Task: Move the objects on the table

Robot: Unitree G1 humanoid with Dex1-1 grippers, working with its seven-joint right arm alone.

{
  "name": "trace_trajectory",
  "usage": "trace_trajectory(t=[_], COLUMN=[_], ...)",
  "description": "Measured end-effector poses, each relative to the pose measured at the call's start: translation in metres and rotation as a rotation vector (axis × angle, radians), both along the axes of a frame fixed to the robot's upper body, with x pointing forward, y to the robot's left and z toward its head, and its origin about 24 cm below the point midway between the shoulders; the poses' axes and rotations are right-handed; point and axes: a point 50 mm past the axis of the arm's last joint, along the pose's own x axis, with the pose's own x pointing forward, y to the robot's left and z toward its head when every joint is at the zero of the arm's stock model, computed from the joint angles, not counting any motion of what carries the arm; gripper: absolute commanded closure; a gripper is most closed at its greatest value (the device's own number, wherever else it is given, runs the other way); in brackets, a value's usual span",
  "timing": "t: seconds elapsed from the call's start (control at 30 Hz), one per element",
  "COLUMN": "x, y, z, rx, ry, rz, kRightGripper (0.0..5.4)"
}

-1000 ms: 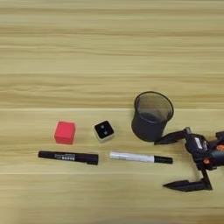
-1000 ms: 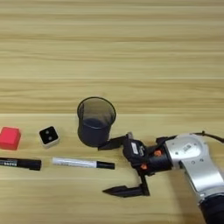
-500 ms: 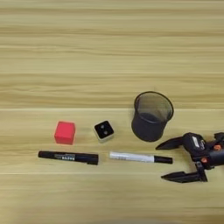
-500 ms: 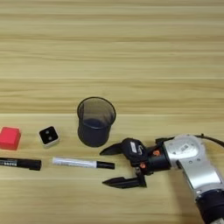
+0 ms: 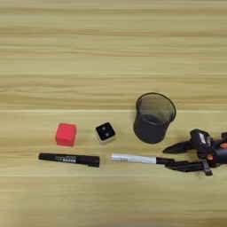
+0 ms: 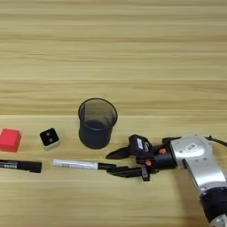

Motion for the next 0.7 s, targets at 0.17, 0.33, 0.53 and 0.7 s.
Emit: trace_trajectory(t=[0.17, 0.33, 0.53, 0.7], x=[0.0, 0.001, 0.004, 0.012], y=[-0.003, -0.005, -0.005, -0.002], z=[0.001, 0.003, 0.012, 0.032], rx=[-0.004, -0.005, 0.035, 0.124], ry=[-0.004, -0.01, -0.04, -0.093], rz=[-0.008, -0.018, -0.029, -0.033], kRightGripper=[4.72, 4.72, 4.72, 4.72])
